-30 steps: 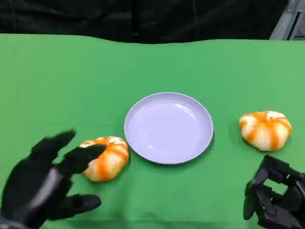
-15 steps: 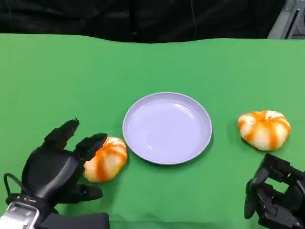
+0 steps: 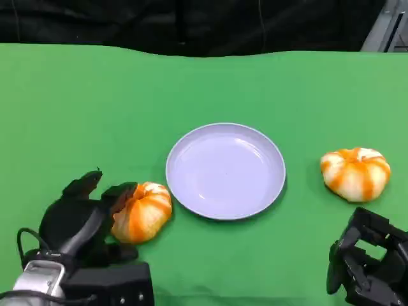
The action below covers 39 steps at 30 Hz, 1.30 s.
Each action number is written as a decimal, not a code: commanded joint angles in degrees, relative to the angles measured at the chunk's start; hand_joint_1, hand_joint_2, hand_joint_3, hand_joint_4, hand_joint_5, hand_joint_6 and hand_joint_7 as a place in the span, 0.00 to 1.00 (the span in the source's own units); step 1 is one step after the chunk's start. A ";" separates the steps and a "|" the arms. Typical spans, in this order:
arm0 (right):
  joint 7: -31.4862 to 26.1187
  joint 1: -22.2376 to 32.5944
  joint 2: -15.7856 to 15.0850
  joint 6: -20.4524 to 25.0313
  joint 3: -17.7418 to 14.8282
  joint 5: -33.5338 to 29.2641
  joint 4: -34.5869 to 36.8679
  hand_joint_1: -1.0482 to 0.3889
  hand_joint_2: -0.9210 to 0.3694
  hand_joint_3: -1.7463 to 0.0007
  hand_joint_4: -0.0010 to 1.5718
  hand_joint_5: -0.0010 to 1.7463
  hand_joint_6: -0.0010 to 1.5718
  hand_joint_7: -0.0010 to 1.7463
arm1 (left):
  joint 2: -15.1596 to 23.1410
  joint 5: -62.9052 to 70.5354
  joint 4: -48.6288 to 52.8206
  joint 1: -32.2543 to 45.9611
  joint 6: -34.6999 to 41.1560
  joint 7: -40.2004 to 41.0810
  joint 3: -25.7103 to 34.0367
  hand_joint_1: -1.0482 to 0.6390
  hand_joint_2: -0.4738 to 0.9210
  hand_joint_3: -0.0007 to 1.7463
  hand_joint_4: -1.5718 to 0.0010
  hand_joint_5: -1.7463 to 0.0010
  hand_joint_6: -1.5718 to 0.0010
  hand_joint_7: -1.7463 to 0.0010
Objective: Grasp the bread from the table and place it into the plate.
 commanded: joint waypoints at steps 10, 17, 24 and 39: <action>-0.58 1.41 0.15 -0.16 0.19 -0.57 -2.67 0.62 0.20 0.41 0.56 1.00 0.46 0.93 | -0.40 -3.27 10.32 -4.71 -1.03 4.84 -4.60 0.06 1.00 0.14 0.89 0.99 0.74 1.00; -1.11 1.69 0.45 0.44 0.32 -0.76 -3.47 0.62 0.22 0.39 0.56 1.00 0.45 0.96 | -1.03 -3.66 11.72 -4.73 -1.21 10.56 -5.42 0.18 1.00 0.09 0.86 0.99 0.72 0.99; -0.77 1.74 0.52 0.51 0.16 -0.31 -3.54 0.62 0.22 0.38 0.55 1.00 0.45 0.96 | -1.38 -4.94 13.86 -4.49 -2.55 17.51 -5.51 0.42 1.00 0.02 0.75 0.96 0.65 0.99; -0.80 1.79 0.46 0.71 -0.08 -0.35 -3.58 0.63 0.22 0.39 0.55 1.00 0.45 0.95 | -0.42 -11.95 14.00 -5.38 -10.19 16.85 -2.36 0.59 0.93 0.34 0.54 0.01 0.60 0.03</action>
